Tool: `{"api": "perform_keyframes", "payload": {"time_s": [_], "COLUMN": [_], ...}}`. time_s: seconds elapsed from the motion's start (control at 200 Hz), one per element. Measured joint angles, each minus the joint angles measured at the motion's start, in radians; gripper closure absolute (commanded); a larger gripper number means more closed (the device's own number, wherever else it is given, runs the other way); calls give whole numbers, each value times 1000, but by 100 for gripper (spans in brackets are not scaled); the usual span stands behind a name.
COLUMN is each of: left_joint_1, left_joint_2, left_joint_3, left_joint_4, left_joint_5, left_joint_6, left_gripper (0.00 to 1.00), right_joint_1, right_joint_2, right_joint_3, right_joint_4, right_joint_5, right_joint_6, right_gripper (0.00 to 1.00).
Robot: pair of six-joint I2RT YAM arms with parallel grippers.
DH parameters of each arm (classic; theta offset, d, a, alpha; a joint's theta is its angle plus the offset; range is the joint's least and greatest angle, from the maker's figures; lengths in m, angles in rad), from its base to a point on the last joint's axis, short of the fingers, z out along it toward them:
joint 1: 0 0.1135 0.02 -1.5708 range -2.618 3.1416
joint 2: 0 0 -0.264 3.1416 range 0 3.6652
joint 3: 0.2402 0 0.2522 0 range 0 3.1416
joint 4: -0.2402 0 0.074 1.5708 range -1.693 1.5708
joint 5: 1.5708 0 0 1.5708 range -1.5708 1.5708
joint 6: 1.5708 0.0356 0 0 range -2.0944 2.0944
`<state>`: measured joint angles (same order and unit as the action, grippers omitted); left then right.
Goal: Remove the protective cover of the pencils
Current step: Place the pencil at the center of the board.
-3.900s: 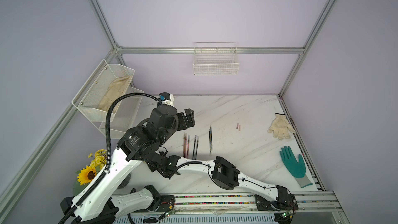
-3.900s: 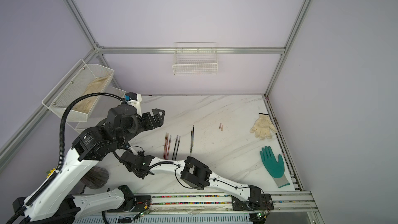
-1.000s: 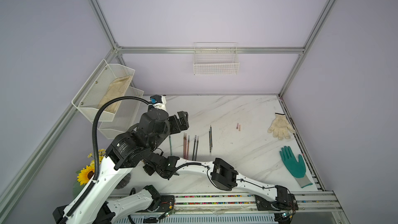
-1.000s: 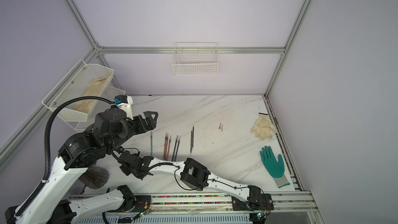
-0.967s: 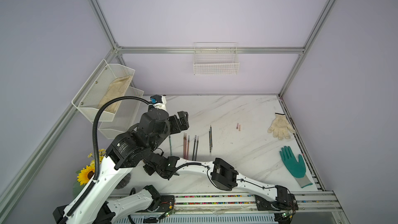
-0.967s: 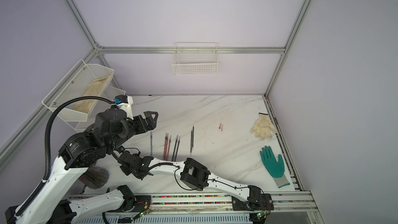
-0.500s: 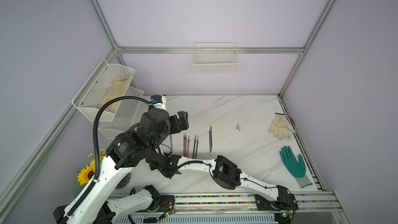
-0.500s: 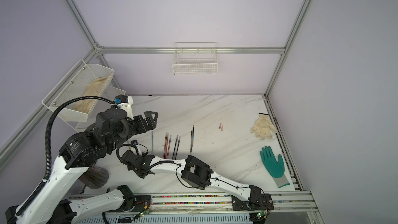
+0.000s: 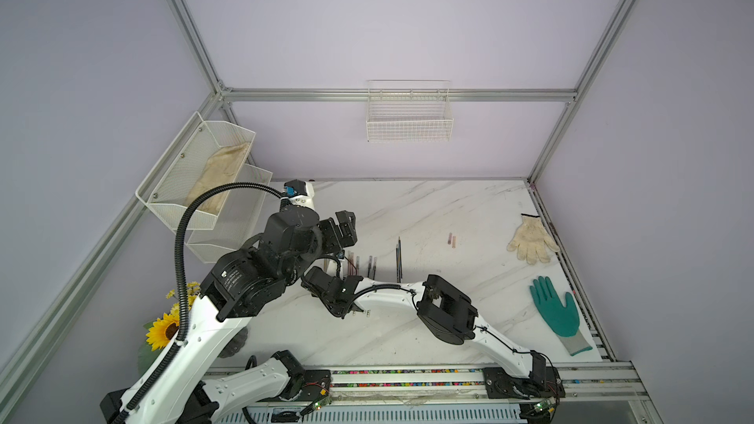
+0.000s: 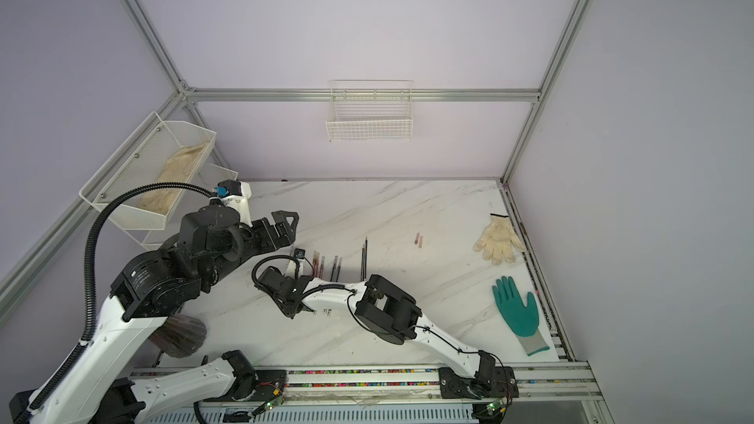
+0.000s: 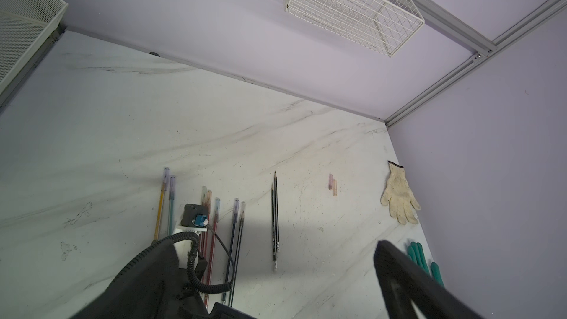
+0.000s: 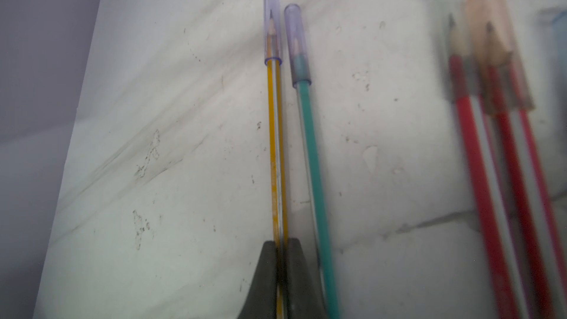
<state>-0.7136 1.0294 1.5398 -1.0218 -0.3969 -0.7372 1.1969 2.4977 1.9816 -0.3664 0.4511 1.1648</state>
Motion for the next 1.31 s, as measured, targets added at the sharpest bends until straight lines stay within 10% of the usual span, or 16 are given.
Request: {"api": "perform_keyframes", "payload": {"time_s": [0.64,0.84,1.305], "left_joint_1": [0,15,352], "left_joint_2": [35,38,108], "left_joint_3": [0,-32,-309], "left_joint_4": [12,7,35], "left_joint_5": [4,-27,103], "left_joint_6": [-3,20,37], "left_gripper": [0,0,5], "right_joint_1": [-8,-8,-8], "right_joint_2": [-110,-147,-686], "right_joint_3": [-161,-176,-550], "right_joint_4": [-22,-73,88], "right_joint_5": [63,79,74], "right_joint_6": [68,-27,-252], "right_gripper": [100,71,73]}}
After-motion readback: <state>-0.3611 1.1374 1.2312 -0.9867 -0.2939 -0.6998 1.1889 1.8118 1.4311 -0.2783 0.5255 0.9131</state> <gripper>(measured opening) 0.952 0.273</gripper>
